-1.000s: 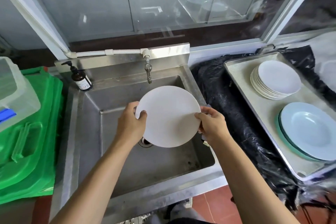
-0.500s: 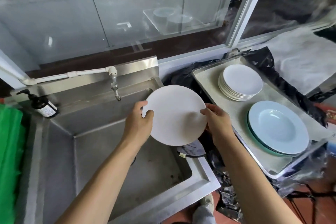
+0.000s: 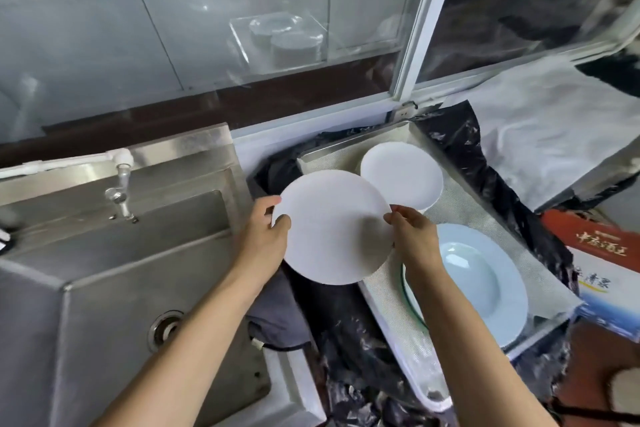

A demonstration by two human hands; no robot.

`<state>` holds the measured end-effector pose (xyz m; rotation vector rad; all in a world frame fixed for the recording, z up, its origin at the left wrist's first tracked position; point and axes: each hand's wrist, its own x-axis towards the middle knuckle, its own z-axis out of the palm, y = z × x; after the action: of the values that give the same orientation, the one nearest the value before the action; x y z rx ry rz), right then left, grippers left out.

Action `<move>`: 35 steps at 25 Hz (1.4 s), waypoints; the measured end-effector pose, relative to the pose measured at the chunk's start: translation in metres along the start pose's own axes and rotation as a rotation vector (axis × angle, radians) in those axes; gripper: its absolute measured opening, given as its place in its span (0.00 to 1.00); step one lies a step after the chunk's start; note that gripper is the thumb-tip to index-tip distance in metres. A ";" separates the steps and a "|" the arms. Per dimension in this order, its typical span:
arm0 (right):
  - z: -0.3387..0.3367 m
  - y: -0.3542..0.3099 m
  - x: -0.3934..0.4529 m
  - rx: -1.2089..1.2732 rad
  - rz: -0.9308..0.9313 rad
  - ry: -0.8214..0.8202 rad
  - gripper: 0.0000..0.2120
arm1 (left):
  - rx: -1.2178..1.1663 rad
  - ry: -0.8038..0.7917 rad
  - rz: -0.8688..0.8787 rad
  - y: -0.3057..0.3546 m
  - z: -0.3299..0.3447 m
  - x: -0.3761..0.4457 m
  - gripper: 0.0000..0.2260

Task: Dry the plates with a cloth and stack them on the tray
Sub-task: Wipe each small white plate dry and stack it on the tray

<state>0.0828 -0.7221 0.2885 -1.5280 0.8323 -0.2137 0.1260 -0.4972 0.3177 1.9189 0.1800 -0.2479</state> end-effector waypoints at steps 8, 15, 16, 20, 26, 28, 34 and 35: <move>-0.064 -0.010 0.108 -0.066 -0.007 0.071 0.06 | -0.002 -0.087 -0.068 0.031 0.115 0.043 0.17; -0.080 -0.006 0.194 -0.147 -0.069 0.078 0.12 | 0.052 -0.109 -0.120 0.041 0.179 0.096 0.18; -0.079 -0.006 0.202 -0.174 -0.082 0.082 0.12 | 0.064 -0.113 -0.125 0.041 0.185 0.102 0.19; -0.073 -0.003 0.228 -0.293 -0.156 0.095 0.11 | 0.106 -0.051 -0.122 0.039 0.210 0.121 0.15; -0.069 0.000 0.248 -0.321 -0.147 0.092 0.11 | 0.247 -0.021 -0.080 0.032 0.231 0.133 0.16; -0.068 0.000 0.250 -0.344 -0.165 0.075 0.09 | 0.272 -0.014 -0.068 0.029 0.232 0.134 0.16; -0.067 0.002 0.256 -0.464 -0.326 0.080 0.10 | 0.246 -0.040 -0.065 0.020 0.231 0.135 0.17; -0.065 0.001 0.257 -0.478 -0.361 0.071 0.11 | 0.239 -0.052 -0.064 0.020 0.230 0.135 0.17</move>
<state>0.2277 -0.9297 0.2109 -2.1318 0.6852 -0.3523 0.2418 -0.7188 0.2217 2.1432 0.1844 -0.3758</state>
